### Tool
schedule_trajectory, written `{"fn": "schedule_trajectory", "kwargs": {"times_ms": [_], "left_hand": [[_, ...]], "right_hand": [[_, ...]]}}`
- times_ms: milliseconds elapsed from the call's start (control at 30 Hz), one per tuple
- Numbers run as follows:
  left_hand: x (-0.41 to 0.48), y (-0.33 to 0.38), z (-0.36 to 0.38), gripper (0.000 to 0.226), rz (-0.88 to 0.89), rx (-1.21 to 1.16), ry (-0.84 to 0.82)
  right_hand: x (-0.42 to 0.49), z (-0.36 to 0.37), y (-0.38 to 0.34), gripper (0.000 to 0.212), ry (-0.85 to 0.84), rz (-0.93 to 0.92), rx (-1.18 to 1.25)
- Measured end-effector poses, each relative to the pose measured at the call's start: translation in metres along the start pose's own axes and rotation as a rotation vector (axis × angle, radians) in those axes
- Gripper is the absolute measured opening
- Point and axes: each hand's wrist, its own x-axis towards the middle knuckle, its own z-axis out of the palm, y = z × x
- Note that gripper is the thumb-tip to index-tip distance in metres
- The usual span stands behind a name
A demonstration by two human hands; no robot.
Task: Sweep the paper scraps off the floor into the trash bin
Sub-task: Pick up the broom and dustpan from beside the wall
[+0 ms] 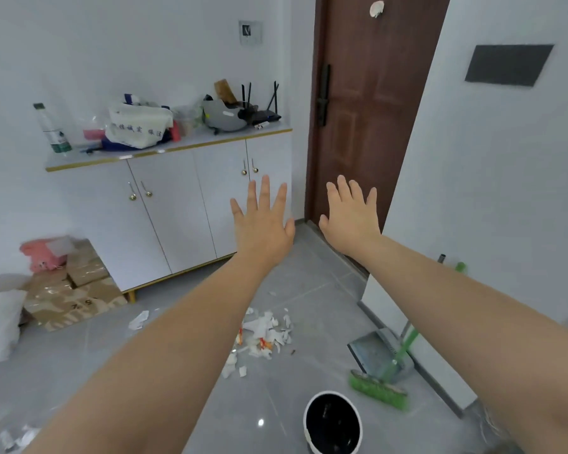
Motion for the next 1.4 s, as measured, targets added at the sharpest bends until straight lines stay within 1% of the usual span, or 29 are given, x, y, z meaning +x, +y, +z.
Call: {"fn": "schedule_trajectory", "kwargs": {"times_ms": [100, 267, 400, 533, 767, 867, 1000, 1100, 1233, 1333, 1400], "left_hand": [[0.022, 0.018, 0.032, 0.062, 0.022, 0.014, -0.088], [0.071, 0.026, 0.084, 0.062, 0.062, -0.038, -0.182], [0.115, 0.043, 0.126, 0.061, 0.128, -0.080, -0.253], [0.136, 0.064, 0.159, 0.062, 0.171, -0.075, -0.321], [0.169, 0.145, 0.216, 0.061, 0.278, -0.109, -0.461], [0.181, 0.184, 0.239, 0.059, 0.310, -0.118, -0.502], [0.196, 0.238, 0.278, 0.059, 0.304, -0.136, -0.560], [0.202, 0.281, 0.310, 0.059, 0.226, -0.182, -0.629], [0.203, 0.326, 0.339, 0.060, 0.157, -0.172, -0.724], [0.199, 0.349, 0.355, 0.060, 0.106, -0.199, -0.804], [0.196, 0.363, 0.363, 0.061, 0.082, -0.197, -0.845]], "right_hand": [[0.020, 0.037, 0.022, 0.067, -0.101, 0.037, -0.024], [0.066, 0.090, 0.045, 0.069, -0.194, 0.091, -0.045], [0.100, 0.128, 0.064, 0.067, -0.249, 0.147, -0.069], [0.110, 0.152, 0.088, 0.061, -0.290, 0.163, -0.073], [0.120, 0.190, 0.174, 0.047, -0.424, 0.201, -0.107], [0.126, 0.212, 0.219, 0.046, -0.465, 0.199, -0.123], [0.138, 0.250, 0.286, 0.043, -0.537, 0.171, -0.131], [0.148, 0.285, 0.337, 0.040, -0.609, 0.112, -0.129], [0.151, 0.324, 0.390, 0.040, -0.690, 0.014, -0.167], [0.150, 0.347, 0.419, 0.047, -0.771, -0.086, -0.270], [0.150, 0.365, 0.432, 0.059, -0.834, -0.180, -0.368]]}}
